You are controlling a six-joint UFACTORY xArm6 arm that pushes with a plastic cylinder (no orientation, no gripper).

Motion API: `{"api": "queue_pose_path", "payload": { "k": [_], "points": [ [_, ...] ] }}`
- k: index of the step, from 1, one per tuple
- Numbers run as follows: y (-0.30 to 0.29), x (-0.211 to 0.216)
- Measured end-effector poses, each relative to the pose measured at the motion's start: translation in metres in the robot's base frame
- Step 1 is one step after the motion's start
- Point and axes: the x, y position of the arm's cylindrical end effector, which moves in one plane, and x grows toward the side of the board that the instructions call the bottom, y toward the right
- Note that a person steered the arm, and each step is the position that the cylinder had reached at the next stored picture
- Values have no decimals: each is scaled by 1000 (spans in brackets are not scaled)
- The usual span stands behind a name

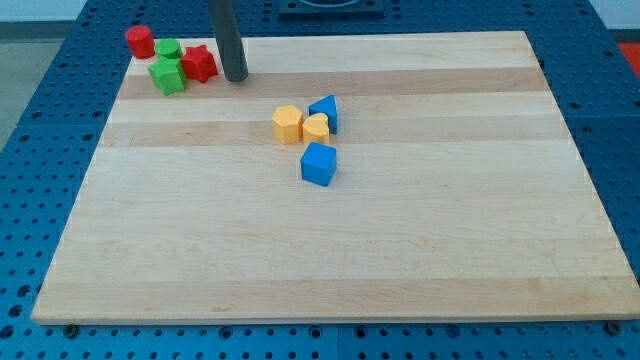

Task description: Move the green circle diagonally bottom left to the green star

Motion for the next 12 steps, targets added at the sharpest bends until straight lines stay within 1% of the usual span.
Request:
{"api": "queue_pose_path", "payload": {
  "k": [2,4,6,9,12],
  "points": [
    [-5,-8],
    [-5,-34],
    [-26,-36],
    [-36,-44],
    [-46,-73]
  ]
}}
